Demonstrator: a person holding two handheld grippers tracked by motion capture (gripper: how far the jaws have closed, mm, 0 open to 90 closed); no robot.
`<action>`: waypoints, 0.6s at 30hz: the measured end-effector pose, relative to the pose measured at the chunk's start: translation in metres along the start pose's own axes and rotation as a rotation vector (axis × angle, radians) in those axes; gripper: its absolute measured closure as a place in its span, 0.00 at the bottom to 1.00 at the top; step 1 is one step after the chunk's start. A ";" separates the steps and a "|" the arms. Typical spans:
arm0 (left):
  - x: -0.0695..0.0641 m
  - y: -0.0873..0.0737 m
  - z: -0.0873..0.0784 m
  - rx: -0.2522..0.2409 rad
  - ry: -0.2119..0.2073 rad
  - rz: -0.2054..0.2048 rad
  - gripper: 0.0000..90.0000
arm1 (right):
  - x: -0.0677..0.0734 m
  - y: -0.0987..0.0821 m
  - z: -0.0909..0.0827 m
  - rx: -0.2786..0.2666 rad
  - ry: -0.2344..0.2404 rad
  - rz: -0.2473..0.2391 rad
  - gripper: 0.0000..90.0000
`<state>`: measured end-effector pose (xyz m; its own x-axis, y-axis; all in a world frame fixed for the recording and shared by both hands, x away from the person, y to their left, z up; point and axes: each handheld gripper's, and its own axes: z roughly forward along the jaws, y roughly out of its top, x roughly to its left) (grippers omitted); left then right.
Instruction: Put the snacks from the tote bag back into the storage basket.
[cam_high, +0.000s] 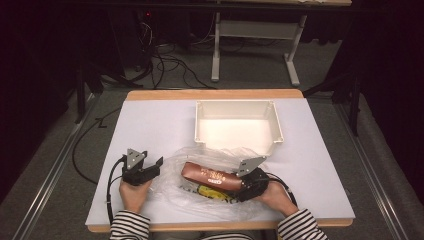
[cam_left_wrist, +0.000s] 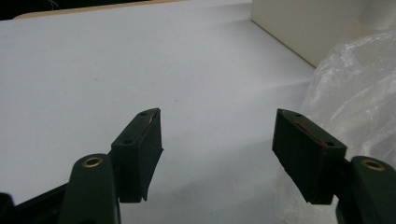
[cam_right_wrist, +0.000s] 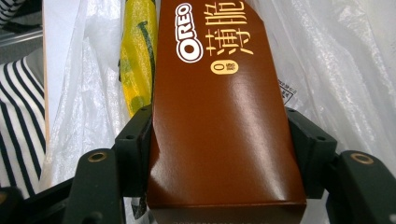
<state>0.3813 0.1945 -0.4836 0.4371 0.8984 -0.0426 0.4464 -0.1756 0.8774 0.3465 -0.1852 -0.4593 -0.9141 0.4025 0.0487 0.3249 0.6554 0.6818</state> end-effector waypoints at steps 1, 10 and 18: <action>0.000 0.000 0.000 -0.003 0.000 -0.002 0.37 | 0.000 -0.001 0.000 -0.006 0.001 0.002 0.42; -0.003 0.001 0.003 0.030 0.001 0.031 0.37 | 0.005 0.002 0.000 0.019 -0.017 -0.019 0.42; -0.001 0.002 0.004 0.041 0.018 0.007 0.36 | 0.005 -0.002 -0.003 0.004 0.001 -0.036 0.43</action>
<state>0.3846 0.1914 -0.4841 0.4268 0.9039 -0.0273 0.4754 -0.1985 0.8571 0.3407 -0.1862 -0.4580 -0.9255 0.3780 0.0250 0.2928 0.6720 0.6802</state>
